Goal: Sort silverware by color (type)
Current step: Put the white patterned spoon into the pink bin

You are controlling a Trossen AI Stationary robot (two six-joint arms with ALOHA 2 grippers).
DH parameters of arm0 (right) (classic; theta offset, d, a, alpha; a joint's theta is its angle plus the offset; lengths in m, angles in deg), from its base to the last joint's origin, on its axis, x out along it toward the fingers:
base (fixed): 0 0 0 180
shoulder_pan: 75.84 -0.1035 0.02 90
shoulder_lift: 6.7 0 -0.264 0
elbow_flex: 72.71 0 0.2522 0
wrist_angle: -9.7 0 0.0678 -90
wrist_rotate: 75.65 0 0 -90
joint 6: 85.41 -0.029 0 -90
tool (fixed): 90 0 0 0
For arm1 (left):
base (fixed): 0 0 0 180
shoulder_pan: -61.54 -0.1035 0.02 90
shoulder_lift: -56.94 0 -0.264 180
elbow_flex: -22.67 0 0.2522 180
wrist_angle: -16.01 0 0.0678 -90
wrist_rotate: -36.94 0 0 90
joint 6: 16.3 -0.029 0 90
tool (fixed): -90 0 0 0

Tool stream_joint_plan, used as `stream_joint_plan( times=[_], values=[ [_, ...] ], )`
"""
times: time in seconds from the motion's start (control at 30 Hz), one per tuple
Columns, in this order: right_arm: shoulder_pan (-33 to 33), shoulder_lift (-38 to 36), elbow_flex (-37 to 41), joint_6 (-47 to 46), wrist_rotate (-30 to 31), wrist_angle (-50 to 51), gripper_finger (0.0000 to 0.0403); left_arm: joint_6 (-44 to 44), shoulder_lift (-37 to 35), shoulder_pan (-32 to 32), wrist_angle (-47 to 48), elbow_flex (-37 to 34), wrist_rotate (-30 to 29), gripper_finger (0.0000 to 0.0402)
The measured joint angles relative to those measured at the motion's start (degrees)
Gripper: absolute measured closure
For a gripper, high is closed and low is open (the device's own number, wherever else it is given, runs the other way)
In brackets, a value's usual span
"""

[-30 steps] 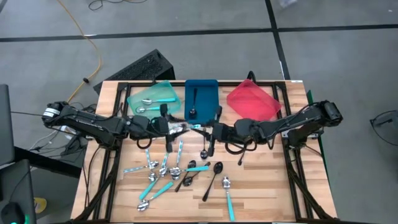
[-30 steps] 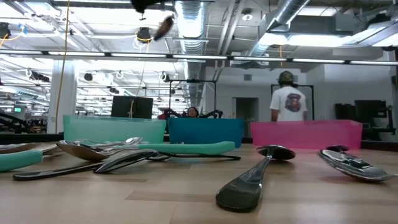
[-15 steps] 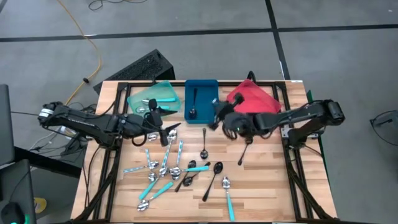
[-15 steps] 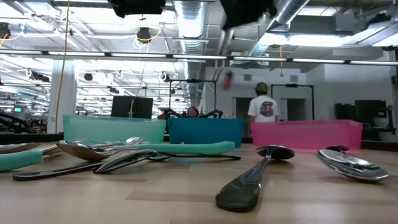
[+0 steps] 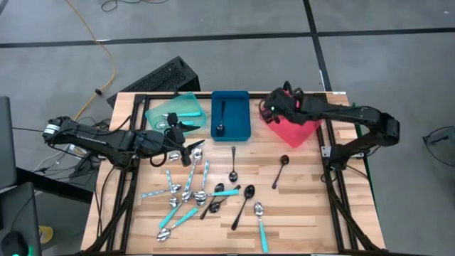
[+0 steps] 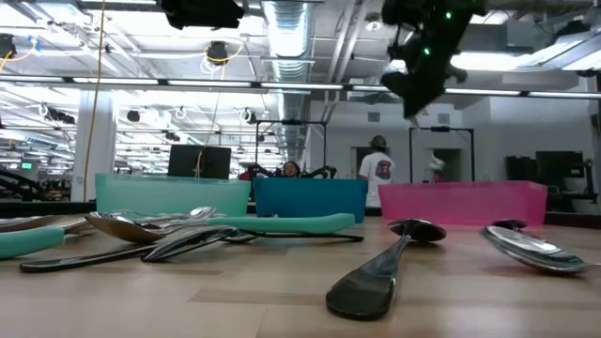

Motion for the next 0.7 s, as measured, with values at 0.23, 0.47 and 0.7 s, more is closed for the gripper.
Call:
stream_joint_plan(
  times=[0.23, 0.47, 0.7],
  values=[
    [7.97, 0.89, 0.00, 2.30, -8.23, 7.16, 0.0335, 0.00, 0.00, 0.00, -0.01, 0.00, -1.03, 0.0180],
    [11.91, 2.43, -0.11, 4.88, -10.42, 6.87, 0.0335, 0.13, 0.00, 0.00, -0.03, 0.00, -1.31, 0.0180],
    [13.24, 9.30, -0.04, 8.49, -11.73, 9.54, 0.0335, 0.63, 0.00, 0.00, 0.10, 0.00, -1.31, 0.0180]
  ],
)
